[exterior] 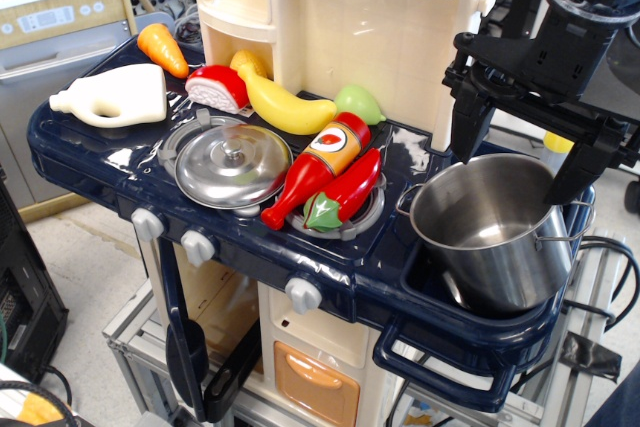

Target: Put lid on pot or pan

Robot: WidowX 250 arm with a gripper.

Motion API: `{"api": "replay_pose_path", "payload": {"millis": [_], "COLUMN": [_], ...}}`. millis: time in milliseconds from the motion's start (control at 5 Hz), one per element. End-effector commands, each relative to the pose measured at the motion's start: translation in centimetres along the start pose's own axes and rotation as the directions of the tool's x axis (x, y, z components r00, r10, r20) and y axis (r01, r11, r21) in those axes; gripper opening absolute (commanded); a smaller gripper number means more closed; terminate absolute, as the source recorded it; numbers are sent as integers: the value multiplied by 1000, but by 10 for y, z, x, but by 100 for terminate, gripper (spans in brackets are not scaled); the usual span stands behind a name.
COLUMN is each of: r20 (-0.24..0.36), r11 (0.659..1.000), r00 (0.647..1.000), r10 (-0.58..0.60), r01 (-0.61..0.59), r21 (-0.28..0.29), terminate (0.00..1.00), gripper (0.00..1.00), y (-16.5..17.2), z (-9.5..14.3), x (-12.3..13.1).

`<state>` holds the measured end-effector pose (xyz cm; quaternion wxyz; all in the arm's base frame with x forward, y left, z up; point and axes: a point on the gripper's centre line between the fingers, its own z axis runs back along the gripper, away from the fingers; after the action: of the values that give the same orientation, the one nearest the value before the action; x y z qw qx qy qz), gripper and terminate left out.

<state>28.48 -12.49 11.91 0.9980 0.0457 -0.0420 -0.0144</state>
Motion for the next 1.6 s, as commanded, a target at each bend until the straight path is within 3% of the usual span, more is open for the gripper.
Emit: {"api": "replay_pose_path", "payload": {"millis": [0,200,400,800,1400], "r20": [0,-52,-59,-34,25], "r11": [1000,985,970,972,970], "r00": [1000,992,983,981,973], "r10": [0,-118,-172,-192,-231], "r01": [0,123,180,195,229], "r21": [0,122,166,131,78], "terminate": [0,0,0,0,0], "gripper": [100,100,100,100,100], "y": [0,49,81,143,180], "z": [0,26,27,3,-42], "x": [0,12,12,2,0]}}
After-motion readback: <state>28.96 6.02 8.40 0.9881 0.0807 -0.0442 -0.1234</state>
